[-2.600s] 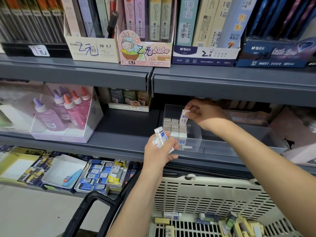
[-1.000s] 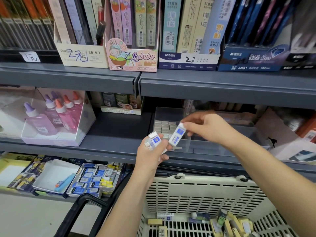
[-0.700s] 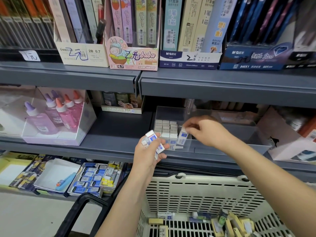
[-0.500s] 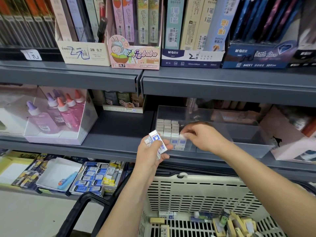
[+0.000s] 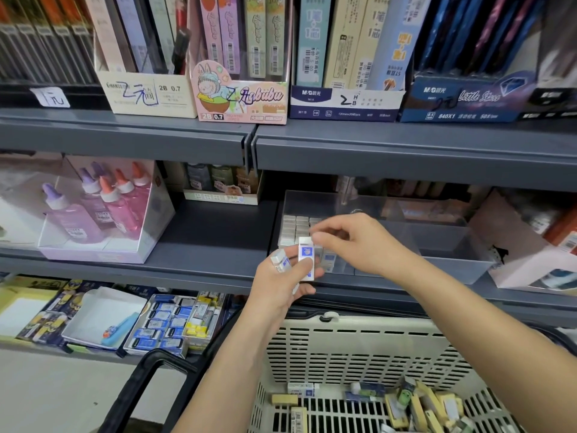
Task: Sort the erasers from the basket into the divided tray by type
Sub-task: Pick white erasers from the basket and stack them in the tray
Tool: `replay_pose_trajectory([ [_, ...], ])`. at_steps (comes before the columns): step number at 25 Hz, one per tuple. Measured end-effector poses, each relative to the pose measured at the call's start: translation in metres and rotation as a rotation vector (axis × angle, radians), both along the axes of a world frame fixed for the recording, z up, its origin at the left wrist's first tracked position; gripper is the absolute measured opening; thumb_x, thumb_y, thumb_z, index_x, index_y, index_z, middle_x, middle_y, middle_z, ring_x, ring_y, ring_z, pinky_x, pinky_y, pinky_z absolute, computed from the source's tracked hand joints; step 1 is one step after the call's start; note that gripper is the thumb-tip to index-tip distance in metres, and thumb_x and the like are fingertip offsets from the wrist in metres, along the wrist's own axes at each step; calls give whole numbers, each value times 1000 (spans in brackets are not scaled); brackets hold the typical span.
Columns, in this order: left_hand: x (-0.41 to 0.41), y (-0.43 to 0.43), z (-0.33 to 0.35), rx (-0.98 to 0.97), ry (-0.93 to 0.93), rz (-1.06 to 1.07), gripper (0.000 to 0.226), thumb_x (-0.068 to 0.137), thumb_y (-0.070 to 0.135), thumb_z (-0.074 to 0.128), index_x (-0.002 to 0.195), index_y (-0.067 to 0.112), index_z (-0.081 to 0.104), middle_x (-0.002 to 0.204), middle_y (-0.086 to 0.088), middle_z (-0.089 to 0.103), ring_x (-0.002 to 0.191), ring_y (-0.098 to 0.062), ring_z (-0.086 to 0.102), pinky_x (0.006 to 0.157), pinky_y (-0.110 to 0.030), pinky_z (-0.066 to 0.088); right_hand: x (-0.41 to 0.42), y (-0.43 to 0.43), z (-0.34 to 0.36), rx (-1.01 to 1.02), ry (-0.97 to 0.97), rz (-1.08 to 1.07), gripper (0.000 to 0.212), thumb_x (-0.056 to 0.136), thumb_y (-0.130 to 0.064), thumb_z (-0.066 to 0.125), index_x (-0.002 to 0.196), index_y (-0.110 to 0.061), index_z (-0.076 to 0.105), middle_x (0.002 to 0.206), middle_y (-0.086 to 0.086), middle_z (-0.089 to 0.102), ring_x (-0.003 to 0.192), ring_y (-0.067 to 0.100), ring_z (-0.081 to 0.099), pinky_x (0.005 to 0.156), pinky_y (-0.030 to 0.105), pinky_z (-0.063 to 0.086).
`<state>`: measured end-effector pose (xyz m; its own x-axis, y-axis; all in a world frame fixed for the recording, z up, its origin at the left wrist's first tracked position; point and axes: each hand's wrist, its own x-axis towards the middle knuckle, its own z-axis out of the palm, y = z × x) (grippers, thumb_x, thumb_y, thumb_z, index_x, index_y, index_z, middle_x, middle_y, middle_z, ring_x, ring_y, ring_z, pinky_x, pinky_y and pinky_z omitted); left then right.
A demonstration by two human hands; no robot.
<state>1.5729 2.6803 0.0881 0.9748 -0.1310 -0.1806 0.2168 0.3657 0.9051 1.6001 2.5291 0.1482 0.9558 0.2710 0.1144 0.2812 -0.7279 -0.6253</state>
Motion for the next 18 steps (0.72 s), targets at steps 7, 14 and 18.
replay_pose_trajectory([
  [7,0,-2,2,-12,2,-24,11,91,5,55,94,11,63,86,-5,75,83,-19,72,51,-21,53,-1,-10,13,211,139,0,15,85,-20,64,74,-29,68,65,-14,67,58,-2,58,68,19,49],
  [14,0,-3,-2,53,-46,44,12,89,8,56,99,13,62,86,-6,72,72,-12,69,46,-20,47,0,-17,15,31,1,-86,13,89,-22,58,81,-29,66,52,-18,64,52,-5,59,60,8,45],
  [18,5,4,-4,-27,-14,151,30,63,12,55,91,16,44,65,-1,57,55,-12,49,40,-21,31,16,-28,19,-38,-63,-203,16,91,-21,53,84,-33,60,77,-3,71,72,9,68,71,24,53],
])
